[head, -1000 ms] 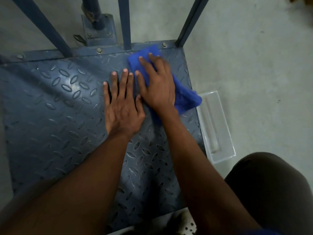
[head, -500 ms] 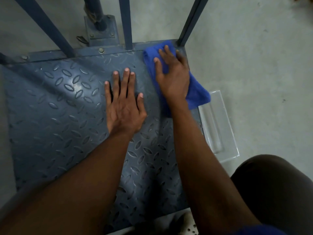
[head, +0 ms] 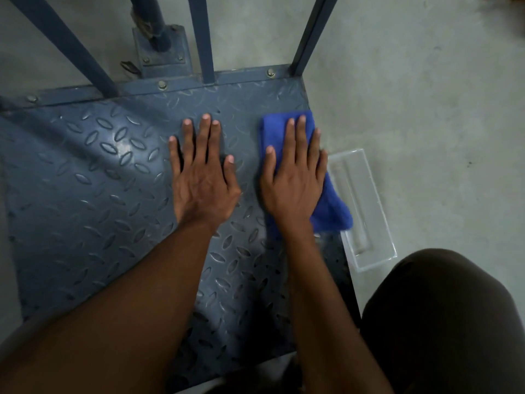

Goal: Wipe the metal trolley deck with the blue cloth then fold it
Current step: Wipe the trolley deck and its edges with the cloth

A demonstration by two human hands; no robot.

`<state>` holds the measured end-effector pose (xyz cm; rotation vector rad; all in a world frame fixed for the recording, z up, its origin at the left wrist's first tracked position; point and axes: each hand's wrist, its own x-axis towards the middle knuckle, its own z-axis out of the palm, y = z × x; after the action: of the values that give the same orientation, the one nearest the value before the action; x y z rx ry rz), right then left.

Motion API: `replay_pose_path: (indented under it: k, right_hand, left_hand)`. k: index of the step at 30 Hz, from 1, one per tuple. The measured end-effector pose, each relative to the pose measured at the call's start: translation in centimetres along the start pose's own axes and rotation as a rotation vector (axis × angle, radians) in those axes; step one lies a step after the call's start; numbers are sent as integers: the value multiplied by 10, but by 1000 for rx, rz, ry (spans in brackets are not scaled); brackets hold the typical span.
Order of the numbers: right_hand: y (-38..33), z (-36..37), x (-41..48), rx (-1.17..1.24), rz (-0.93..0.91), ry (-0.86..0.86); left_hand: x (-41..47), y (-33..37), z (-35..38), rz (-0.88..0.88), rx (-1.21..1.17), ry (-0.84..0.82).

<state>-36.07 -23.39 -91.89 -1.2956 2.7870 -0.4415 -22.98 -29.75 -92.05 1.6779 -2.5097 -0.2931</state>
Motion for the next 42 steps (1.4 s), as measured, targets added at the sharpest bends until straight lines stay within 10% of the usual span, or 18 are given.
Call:
replay_pose_path:
  k: [18, 26, 42]
  right_hand:
    - [9, 16, 11, -47, -138, -108]
    - [29, 4, 125, -128, -871, -327]
    - [13, 11, 138, -63, -536, -414]
  left_hand:
    - [16, 10, 23, -1, -31, -33]
    - [21, 9, 13, 21, -26, -29]
    - [71, 8, -2, 59, -35, -215]
